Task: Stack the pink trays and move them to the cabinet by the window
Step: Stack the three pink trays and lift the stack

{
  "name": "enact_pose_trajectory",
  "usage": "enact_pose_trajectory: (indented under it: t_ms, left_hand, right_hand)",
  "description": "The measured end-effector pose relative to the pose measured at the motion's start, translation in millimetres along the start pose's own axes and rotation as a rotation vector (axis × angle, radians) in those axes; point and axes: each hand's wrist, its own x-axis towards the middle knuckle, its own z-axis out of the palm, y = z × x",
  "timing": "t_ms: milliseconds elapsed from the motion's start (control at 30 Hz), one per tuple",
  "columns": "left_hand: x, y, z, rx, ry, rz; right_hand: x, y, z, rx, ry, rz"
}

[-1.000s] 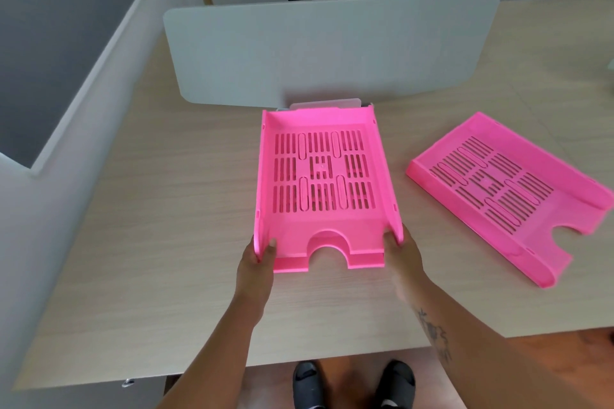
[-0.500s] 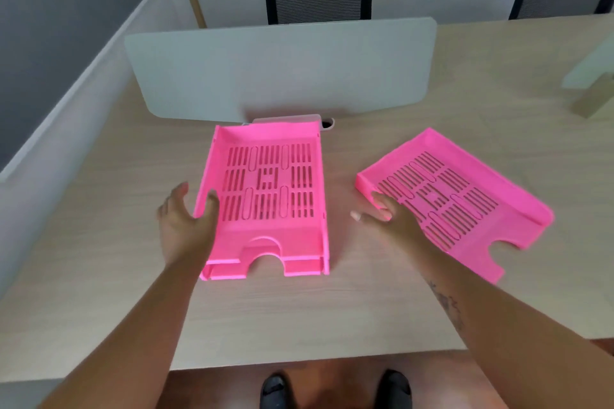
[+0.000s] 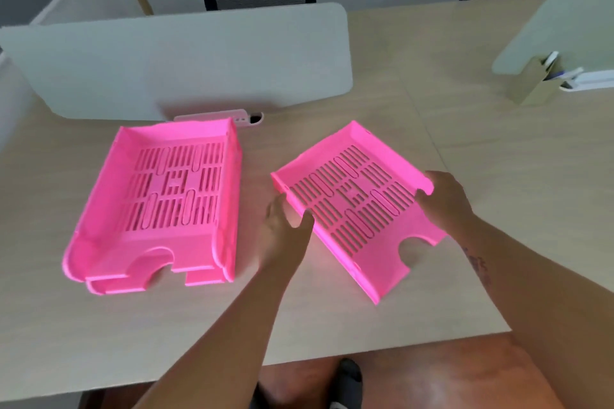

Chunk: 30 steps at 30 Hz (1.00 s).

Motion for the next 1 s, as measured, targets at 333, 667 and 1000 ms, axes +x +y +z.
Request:
enact_pose_trajectory:
  t_ms: [333,667,1000]
  left_hand:
    - [-48.1,-23.7,69.8,-0.091,-0.193,-0.264]
    - [22.4,47.4,-49.5,-0.183,-0.103,-0.028]
    - [74.1,3.1,-266.0,0.039,0.117,-0.08]
  right_hand:
    - [-9.0,58.4,10.3,0.099,0.011,0.19]
    - [-26.7,-34.1,-20.5,0.539,0.21,-0.016]
    - [-105.8,-242.1,67.0,0.788,0.284,-0.194]
